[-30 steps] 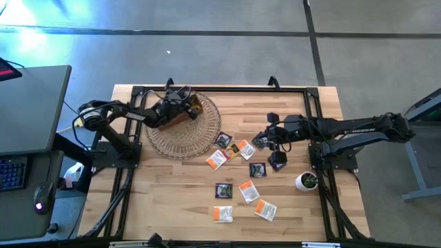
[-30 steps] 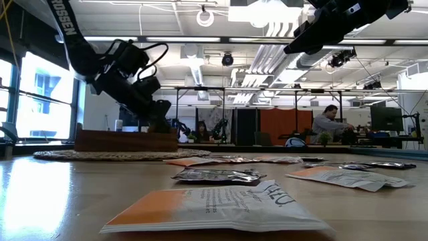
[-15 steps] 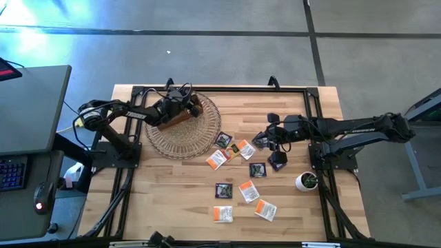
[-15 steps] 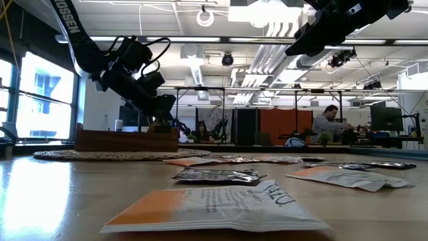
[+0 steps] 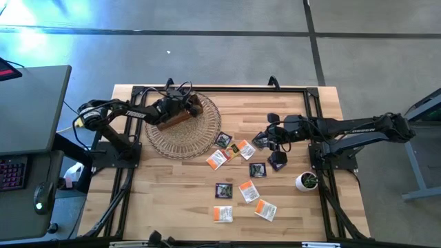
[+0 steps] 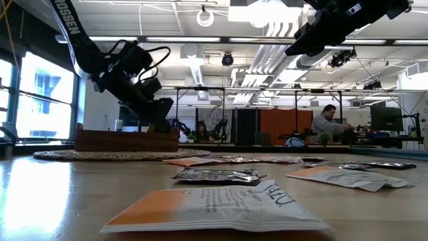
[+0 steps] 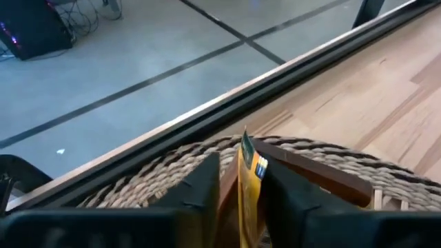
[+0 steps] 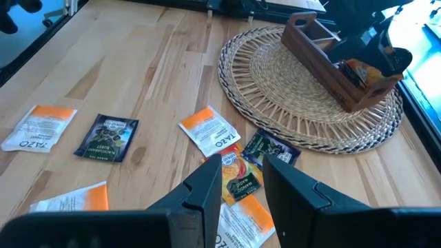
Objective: Pick & Place Tea
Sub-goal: Put the yellow tea bag into the right section of the wooden organizer
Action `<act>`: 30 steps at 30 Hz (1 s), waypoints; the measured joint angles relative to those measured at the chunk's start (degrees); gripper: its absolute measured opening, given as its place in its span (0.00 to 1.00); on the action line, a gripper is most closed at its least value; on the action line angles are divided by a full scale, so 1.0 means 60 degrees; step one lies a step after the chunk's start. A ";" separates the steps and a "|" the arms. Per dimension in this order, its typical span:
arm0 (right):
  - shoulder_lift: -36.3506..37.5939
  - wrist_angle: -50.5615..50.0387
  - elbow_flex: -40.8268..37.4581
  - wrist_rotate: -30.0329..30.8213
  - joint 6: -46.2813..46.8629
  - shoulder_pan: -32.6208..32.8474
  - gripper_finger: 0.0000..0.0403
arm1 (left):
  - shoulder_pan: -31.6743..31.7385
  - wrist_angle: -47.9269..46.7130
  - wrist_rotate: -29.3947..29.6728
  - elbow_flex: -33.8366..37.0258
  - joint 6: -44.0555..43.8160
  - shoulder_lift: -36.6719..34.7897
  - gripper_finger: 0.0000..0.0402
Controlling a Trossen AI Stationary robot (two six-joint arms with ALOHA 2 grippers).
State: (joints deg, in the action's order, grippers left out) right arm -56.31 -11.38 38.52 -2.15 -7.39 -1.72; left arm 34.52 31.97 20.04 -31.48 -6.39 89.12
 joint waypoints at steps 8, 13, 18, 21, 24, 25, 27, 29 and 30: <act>0.0000 -0.0004 0.0000 0.0000 -0.0016 -0.0004 0.26 | -0.0003 0.0721 -0.0555 0.0000 -0.0015 -0.0055 0.04; 0.0000 -0.0022 0.0000 0.0002 -0.0012 -0.0004 0.26 | -0.0010 0.0877 -0.0751 0.0000 0.0005 -0.0455 0.01; 0.0000 -0.0164 0.0000 0.0000 0.0065 0.0000 0.26 | -0.0007 0.0794 -0.0684 0.0000 0.0047 -0.0463 0.01; 0.0000 -0.0244 0.0000 0.0003 0.0258 -0.0003 0.26 | -0.0016 0.0669 -0.0675 0.0000 0.0432 -0.0293 0.00; 0.0000 -0.0214 0.0000 -0.0074 0.0252 -0.0004 0.26 | -0.0003 0.0573 -0.0683 0.0018 0.0605 -0.0077 0.00; 0.0000 -0.0188 0.0000 -0.0093 0.0247 -0.0004 0.26 | -0.0003 0.0660 -0.0697 0.0018 0.0614 -0.0040 0.00; 0.0000 -0.0064 0.0000 -0.0103 0.0247 0.0000 0.26 | -0.0003 0.0793 -0.0781 0.0011 0.0801 0.0065 0.00; 0.0000 0.0125 0.0000 -0.0106 0.0243 -0.0004 0.26 | -0.0007 0.0827 -0.0798 0.0011 0.1028 0.0198 0.00; 0.0000 0.0228 0.0000 -0.0109 0.0240 -0.0004 0.26 | -0.0007 0.0888 -0.0799 0.0011 0.1032 0.0234 0.01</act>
State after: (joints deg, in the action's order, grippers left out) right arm -56.31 -10.01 38.52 -2.81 -5.95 -1.74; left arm 34.48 37.29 15.25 -31.42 -0.20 90.53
